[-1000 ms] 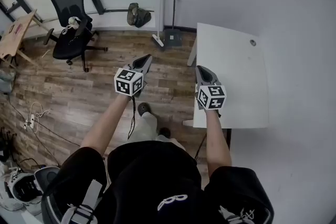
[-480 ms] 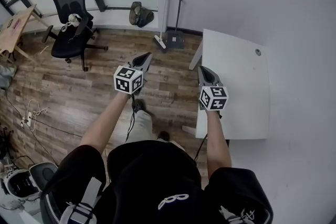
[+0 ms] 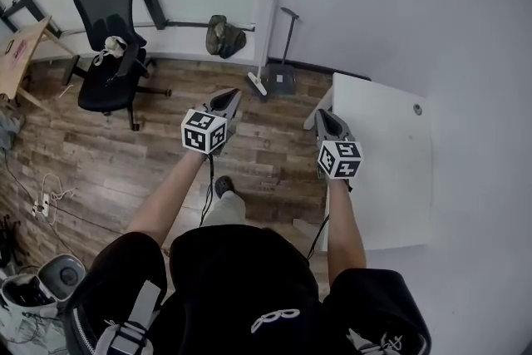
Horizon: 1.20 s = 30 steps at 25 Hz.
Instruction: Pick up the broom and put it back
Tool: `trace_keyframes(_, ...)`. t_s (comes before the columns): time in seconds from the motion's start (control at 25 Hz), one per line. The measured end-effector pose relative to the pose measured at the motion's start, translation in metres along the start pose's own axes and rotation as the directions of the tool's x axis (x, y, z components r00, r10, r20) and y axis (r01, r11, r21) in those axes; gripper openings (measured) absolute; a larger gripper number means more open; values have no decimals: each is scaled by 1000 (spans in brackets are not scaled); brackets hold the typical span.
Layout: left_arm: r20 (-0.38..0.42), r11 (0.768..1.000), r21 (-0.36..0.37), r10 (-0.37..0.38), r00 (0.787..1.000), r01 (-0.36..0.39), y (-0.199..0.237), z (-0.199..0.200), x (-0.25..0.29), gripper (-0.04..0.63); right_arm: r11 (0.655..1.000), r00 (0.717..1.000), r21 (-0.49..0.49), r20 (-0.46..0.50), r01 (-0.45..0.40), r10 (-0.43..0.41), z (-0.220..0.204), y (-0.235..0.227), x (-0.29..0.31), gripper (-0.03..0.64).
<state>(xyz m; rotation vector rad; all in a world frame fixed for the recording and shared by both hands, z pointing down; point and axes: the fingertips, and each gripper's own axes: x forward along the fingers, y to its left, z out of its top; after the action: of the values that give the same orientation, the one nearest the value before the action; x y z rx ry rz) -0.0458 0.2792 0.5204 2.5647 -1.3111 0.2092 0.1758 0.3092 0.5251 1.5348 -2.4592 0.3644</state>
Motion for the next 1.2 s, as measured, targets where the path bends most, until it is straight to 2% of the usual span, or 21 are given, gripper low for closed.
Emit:
trace_keyframes(0.48,-3,1000,-13,-27,1000,27,108,27,35,17,1000,999,4,-20,31,-31,36,19,104,25)
trace_keyframes(0.84,-10,1000,-23,-20,1000,20,171,28,33,17,1000,999,11,-38,11,-11,41,52,163,25)
trace_keyframes(1.2,4,999,-34,0,1000,0,206,24,19,17,999,997,-17,-74,-29,28,36,91,201,25)
